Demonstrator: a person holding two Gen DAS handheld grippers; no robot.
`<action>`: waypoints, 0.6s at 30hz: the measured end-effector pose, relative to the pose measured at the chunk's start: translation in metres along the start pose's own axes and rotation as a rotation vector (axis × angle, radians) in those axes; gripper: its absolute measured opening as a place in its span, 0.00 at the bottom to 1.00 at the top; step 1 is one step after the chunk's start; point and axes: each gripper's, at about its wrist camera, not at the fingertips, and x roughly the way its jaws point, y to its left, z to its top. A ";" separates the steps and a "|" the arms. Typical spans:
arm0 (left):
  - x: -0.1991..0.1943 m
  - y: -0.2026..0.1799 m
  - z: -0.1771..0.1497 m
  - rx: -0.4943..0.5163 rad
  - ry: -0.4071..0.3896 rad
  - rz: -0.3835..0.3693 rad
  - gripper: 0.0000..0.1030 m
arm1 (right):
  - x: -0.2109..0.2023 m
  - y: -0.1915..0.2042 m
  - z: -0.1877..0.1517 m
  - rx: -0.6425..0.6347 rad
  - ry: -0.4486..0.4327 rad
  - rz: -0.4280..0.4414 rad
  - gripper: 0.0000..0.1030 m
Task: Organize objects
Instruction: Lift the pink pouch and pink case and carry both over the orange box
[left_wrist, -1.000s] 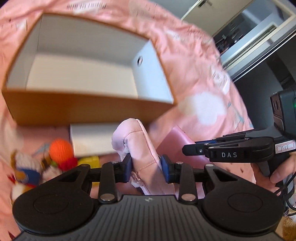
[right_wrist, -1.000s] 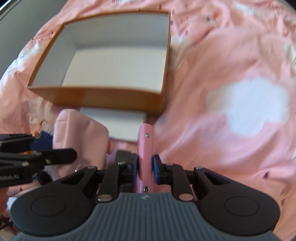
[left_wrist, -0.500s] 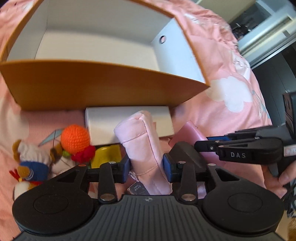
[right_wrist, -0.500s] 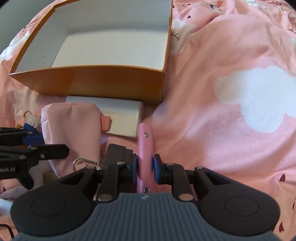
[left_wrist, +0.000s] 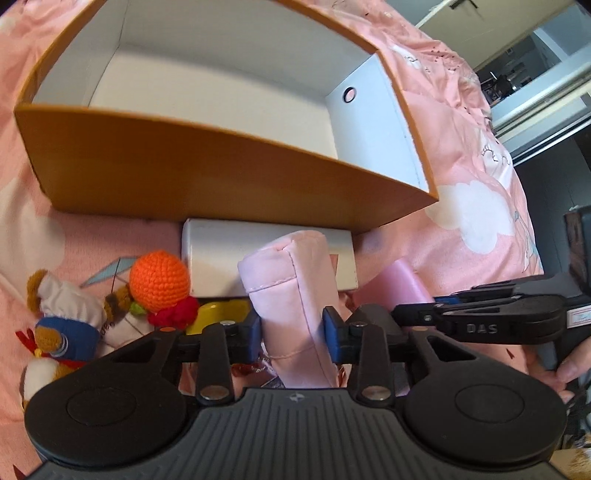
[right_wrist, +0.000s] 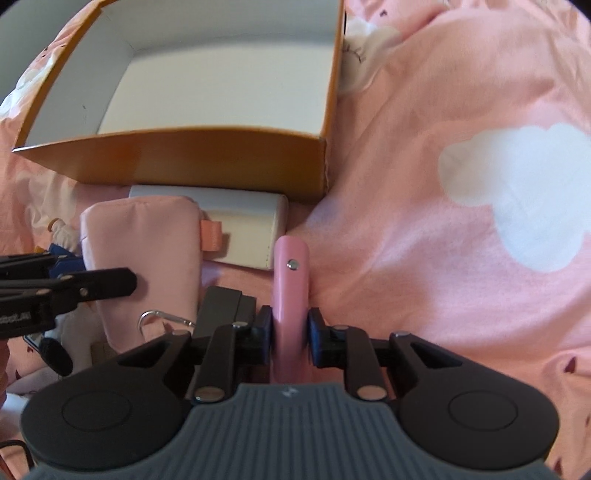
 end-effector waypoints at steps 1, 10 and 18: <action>-0.004 -0.003 -0.001 0.016 -0.019 0.011 0.34 | -0.007 0.002 -0.002 -0.011 -0.018 -0.007 0.20; -0.067 -0.050 0.010 0.192 -0.203 -0.004 0.31 | -0.090 0.028 -0.010 -0.061 -0.272 -0.022 0.19; -0.104 -0.073 0.045 0.219 -0.385 -0.028 0.30 | -0.153 0.047 0.002 -0.088 -0.486 -0.020 0.19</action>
